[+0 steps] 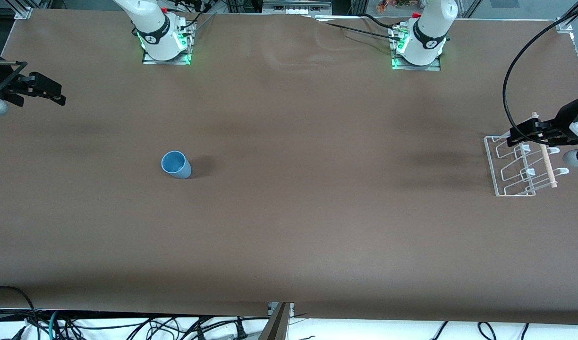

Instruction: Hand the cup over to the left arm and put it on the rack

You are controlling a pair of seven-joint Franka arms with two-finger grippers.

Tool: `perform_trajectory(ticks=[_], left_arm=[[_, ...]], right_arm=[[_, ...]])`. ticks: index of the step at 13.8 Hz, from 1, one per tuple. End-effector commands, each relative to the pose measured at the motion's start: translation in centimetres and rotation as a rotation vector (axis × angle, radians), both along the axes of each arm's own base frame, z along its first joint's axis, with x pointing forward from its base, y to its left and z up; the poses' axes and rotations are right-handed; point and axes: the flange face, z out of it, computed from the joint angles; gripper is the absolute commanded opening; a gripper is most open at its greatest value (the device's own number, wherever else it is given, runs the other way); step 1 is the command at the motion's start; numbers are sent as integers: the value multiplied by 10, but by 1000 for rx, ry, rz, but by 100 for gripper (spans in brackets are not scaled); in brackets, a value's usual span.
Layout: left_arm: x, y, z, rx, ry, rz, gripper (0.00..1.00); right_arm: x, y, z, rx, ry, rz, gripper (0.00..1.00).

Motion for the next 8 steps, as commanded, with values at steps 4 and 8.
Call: perform_trajectory(ticks=[4,8], left_arm=[[-2,-1,-3,-31,16,0,100],[2,-4,-31,-82,58,-138,100]], right_arm=[[26,52,-81,72,185,57,100],[51,99,-146,45,130,86,100]])
